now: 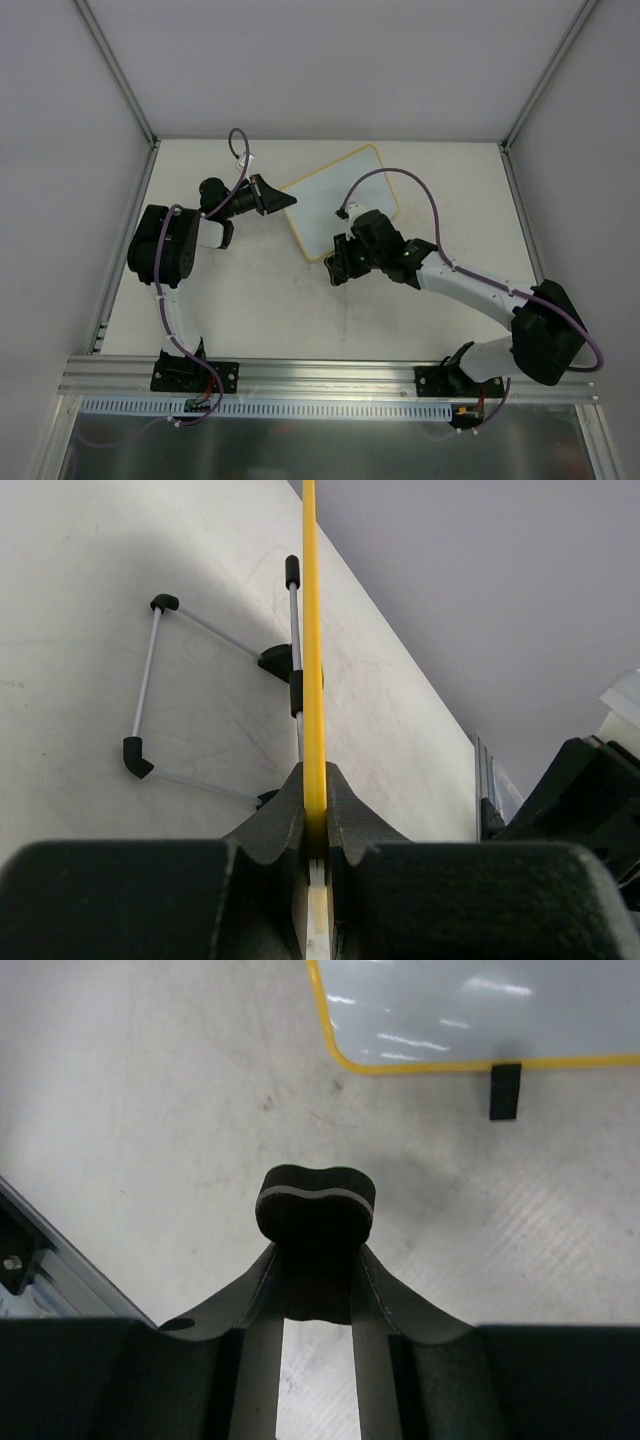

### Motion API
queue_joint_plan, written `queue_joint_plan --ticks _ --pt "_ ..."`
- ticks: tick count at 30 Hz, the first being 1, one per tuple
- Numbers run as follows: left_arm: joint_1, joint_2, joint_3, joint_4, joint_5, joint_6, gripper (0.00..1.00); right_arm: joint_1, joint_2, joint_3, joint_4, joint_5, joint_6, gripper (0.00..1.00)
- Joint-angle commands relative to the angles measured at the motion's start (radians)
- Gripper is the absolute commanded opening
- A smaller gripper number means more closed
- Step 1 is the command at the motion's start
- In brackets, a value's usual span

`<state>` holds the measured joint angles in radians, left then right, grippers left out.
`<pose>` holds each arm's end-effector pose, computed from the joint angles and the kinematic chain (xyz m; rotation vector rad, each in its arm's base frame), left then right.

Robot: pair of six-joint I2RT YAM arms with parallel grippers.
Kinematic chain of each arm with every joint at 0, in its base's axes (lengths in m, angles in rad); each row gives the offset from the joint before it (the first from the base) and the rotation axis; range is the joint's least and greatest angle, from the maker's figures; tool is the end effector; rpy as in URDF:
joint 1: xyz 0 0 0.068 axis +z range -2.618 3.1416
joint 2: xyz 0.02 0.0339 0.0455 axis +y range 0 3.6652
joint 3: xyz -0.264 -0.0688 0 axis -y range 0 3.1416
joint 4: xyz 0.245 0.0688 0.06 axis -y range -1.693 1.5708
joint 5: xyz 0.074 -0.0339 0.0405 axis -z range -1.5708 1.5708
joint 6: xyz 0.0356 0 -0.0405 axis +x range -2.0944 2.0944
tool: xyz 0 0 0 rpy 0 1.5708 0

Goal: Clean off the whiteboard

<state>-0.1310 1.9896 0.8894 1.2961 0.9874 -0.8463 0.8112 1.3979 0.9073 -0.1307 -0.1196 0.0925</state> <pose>0.3766 -0.0796 0.1817 0.3630 1.6042 -1.4401 0.2089 0.2262 0.2474 -0.8596 2.0906 0.6287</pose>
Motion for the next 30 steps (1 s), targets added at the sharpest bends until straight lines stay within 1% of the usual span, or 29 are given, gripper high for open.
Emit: queue_joint_plan --ticks 1,3,4,8,13,14,16,19,20,22,23,25,26,29,30 --pt "-0.009 -0.008 0.022 0.124 0.082 -0.011 0.0 0.009 -0.028 -0.002 -0.197 0.108 -0.036 0.0" --pt "-0.007 -0.008 0.022 0.121 0.077 -0.011 0.0 0.009 -0.048 -0.033 -0.239 0.194 -0.028 0.0" --pt "-0.006 -0.008 0.022 0.121 0.074 -0.01 0.0 0.006 -0.054 -0.045 -0.247 0.207 -0.017 0.0" --pt "-0.002 -0.009 0.02 0.117 0.06 -0.013 0.0 -0.026 -0.076 -0.099 -0.265 0.229 0.016 0.01" --pt "-0.002 -0.012 0.026 0.108 0.051 -0.013 0.0 -0.096 -0.039 -0.128 -0.274 0.216 0.018 0.09" --pt "-0.002 -0.014 0.026 0.108 0.051 -0.013 0.0 -0.104 -0.028 -0.127 -0.277 0.21 0.013 0.12" --pt "-0.002 -0.017 0.025 0.104 0.05 -0.011 0.0 -0.109 0.01 -0.113 -0.283 0.21 0.006 0.15" --pt "0.001 -0.023 0.02 0.1 0.05 -0.007 0.0 -0.109 0.058 -0.091 -0.293 0.209 0.001 0.23" --pt "0.001 -0.025 0.02 0.097 0.046 -0.002 0.0 -0.11 0.065 -0.087 -0.293 0.206 0.003 0.27" --pt "0.002 -0.028 0.02 0.089 0.046 0.001 0.0 -0.109 0.075 -0.084 -0.294 0.209 0.003 0.33" --pt "0.002 -0.028 0.019 0.088 0.046 0.001 0.02 -0.109 0.078 -0.082 -0.294 0.212 0.003 0.37" --pt "0.004 -0.029 0.02 0.092 0.051 0.001 0.07 -0.109 0.075 -0.084 -0.293 0.225 0.004 0.43" --pt "0.004 -0.029 0.019 0.092 0.053 0.001 0.08 -0.109 0.072 -0.085 -0.294 0.228 0.004 0.47" --pt "0.005 -0.029 0.02 0.092 0.046 0.001 0.11 -0.109 0.056 -0.088 -0.296 0.241 0.009 0.53" --pt "0.005 -0.029 0.02 0.092 0.048 0.001 0.15 -0.109 0.047 -0.088 -0.296 0.245 0.01 0.53"
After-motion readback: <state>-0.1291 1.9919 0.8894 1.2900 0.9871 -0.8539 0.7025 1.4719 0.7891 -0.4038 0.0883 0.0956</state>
